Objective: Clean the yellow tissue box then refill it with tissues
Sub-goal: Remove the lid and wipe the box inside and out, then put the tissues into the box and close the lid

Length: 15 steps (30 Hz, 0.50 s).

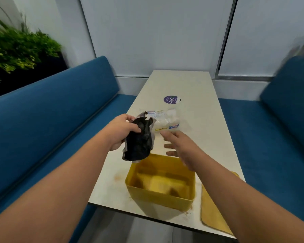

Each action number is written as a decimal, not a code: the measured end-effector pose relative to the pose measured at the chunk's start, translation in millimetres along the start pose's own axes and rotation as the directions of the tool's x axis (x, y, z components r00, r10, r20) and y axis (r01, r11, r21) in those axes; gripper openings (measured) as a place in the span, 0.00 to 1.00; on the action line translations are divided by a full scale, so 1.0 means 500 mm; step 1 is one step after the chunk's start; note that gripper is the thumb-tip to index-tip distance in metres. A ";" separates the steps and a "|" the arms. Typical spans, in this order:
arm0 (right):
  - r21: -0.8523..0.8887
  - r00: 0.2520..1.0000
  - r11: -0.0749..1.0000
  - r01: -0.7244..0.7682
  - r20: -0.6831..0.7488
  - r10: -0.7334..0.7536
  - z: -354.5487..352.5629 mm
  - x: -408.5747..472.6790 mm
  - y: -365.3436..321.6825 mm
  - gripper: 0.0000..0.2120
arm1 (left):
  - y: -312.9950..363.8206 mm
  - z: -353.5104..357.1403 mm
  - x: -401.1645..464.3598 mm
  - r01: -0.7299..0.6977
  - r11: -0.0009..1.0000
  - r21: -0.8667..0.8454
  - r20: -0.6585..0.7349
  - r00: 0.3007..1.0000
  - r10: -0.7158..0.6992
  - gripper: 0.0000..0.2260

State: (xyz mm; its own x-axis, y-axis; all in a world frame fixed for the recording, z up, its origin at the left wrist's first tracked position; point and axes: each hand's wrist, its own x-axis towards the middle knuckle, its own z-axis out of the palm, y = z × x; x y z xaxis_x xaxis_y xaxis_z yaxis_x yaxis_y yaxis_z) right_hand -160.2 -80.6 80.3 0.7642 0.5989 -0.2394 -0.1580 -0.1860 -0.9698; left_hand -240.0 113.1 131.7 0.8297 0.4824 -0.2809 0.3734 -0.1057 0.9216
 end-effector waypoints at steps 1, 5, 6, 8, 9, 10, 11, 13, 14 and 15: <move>0.080 0.998 0.997 -0.021 0.055 0.016 0.002 0.003 -0.006 0.35 | 0.017 0.028 -0.010 -0.001 0.999 -0.039 0.038 0.999 0.002 0.11; 0.287 0.998 0.958 -0.012 -0.062 0.031 -0.039 0.025 -0.002 0.19 | 0.040 0.127 -0.010 0.079 0.967 -0.244 0.086 0.995 -0.059 0.13; 0.325 0.994 0.945 -0.013 -0.102 0.049 -0.062 0.030 0.003 0.17 | 0.039 0.148 0.001 0.098 0.962 -0.257 0.076 0.994 -0.081 0.14; 0.366 0.983 0.930 -0.031 -0.159 0.095 -0.113 0.040 0.013 0.13 | 0.036 0.187 0.030 0.124 0.976 -0.181 0.059 0.992 -0.115 0.13; 0.369 0.976 0.928 -0.054 -0.175 0.126 -0.134 0.041 0.018 0.13 | 0.032 0.204 0.042 0.121 0.984 -0.128 0.062 0.992 -0.114 0.12; 0.369 0.968 0.926 -0.083 -0.190 0.162 -0.156 0.046 0.026 0.12 | 0.027 0.223 0.058 0.110 0.990 -0.087 0.074 0.992 -0.104 0.12; 0.368 0.958 0.923 -0.112 -0.206 0.198 -0.177 0.055 0.037 0.10 | 0.023 0.242 0.072 0.102 0.993 -0.065 0.084 0.992 -0.097 0.11; 0.363 0.941 0.920 -0.146 -0.237 0.243 -0.216 0.074 0.058 0.09 | 0.011 0.283 0.109 0.101 0.993 -0.056 0.104 0.990 -0.095 0.11; 0.361 0.931 0.921 -0.148 -0.263 0.253 -0.234 0.085 0.069 0.10 | 0.005 0.302 0.129 0.108 0.992 -0.066 0.103 0.990 -0.100 0.11; 0.354 0.918 0.924 -0.142 -0.301 0.257 -0.251 0.096 0.080 0.11 | 0.000 0.321 0.152 0.114 0.990 -0.080 0.102 0.989 -0.105 0.10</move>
State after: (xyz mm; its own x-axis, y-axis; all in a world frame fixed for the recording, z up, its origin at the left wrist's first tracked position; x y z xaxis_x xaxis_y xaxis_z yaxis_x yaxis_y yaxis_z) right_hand -51.1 -157.1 35.8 0.8496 0.2678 -0.4544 -0.4761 0.0185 -0.8792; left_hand -110.5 10.1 67.2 0.8239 0.3992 -0.4023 0.4308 0.0202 0.9022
